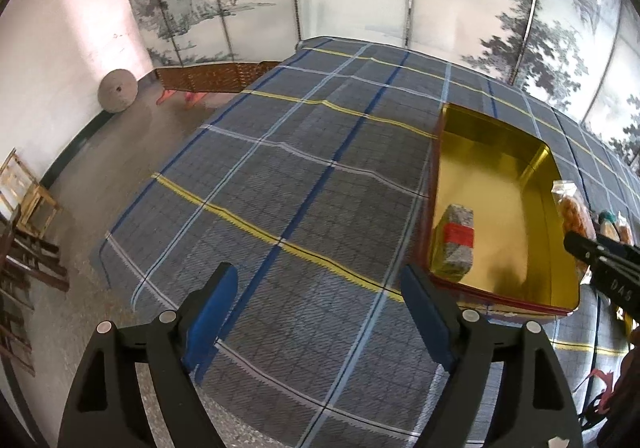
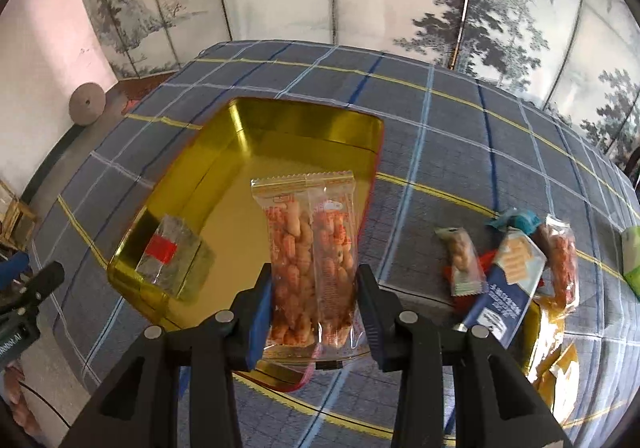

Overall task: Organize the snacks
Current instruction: 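Carry the peanut bag into the gold tin and open the right tool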

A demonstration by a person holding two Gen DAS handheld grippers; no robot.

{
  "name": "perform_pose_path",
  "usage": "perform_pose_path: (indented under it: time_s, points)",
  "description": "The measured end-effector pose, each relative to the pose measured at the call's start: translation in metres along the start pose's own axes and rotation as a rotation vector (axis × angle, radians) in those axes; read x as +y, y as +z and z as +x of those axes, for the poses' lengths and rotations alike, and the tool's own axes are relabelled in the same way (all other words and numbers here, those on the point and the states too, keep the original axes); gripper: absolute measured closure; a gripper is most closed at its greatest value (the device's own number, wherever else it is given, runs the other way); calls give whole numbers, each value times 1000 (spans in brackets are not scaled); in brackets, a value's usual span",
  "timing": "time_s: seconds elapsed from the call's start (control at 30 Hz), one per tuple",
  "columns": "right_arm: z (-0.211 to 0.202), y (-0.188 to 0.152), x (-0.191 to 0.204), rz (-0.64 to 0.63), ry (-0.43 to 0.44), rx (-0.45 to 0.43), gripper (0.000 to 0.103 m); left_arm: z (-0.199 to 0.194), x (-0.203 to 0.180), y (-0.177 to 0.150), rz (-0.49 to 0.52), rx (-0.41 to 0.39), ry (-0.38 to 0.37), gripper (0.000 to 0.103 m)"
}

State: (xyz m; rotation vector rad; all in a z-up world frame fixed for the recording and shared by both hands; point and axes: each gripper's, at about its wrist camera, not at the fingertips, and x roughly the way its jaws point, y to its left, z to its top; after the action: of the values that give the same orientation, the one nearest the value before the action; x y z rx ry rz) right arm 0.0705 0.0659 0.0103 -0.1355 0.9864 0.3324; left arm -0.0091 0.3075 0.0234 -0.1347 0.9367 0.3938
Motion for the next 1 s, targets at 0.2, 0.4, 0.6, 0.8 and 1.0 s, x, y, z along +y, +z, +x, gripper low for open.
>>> perform_pose_path:
  time_s: [0.2, 0.4, 0.6, 0.8, 1.0]
  points:
    - [6, -1, 11, -36, -14, 7, 63, 3, 11, -1, -36, 14, 1, 22]
    - [12, 0, 24, -59, -4, 23, 63, 4, 17, -2, -49, 22, 8, 22]
    - [23, -2, 37, -93, -8, 43, 63, 4, 21, -2, -57, 23, 5, 22]
    - [30, -8, 40, -99, -2, 68, 63, 7, 23, 0, -64, 33, 11, 21]
    - [33, -10, 41, -109, -8, 77, 63, 9, 23, -2, -65, 40, 10, 21]
